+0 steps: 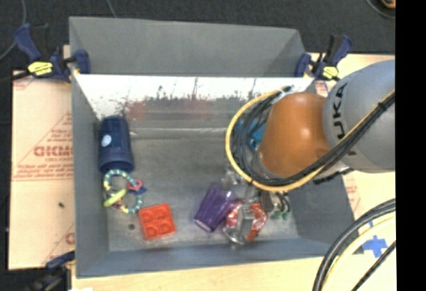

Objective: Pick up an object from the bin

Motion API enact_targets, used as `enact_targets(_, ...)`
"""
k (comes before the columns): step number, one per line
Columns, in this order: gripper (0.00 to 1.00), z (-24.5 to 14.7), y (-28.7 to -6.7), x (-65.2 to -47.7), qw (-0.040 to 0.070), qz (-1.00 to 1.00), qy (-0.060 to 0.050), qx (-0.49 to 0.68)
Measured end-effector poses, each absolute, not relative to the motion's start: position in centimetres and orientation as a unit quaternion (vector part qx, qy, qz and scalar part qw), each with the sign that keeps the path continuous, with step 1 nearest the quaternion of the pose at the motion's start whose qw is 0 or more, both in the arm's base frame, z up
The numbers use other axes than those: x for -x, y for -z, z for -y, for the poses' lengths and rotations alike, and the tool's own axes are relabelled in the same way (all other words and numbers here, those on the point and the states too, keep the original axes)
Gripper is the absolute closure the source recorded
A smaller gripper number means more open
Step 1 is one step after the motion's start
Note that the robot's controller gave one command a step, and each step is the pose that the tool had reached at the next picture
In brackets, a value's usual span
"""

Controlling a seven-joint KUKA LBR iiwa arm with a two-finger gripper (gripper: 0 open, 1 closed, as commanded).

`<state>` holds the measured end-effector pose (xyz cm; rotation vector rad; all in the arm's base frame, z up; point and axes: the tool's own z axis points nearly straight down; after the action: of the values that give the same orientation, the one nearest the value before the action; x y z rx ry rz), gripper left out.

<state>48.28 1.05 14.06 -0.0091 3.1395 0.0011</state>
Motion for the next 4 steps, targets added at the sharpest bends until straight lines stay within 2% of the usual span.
enact_targets(1, 0.0, -1.1, -14.1, -48.3, 0.001, -1.0, 0.0, 0.003)
enact_targets(2, 0.0, -2.5, -9.4, -50.9, 0.016, -0.996, 0.0, 0.091)
enact_targets(3, 1.0, -3.9, -7.0, -48.7, 0.0, -1.0, 0.0, 0.006)
enact_targets(4, 0.0, -3.9, -7.0, -48.7, 0.0, -1.0, 0.0, 0.005)
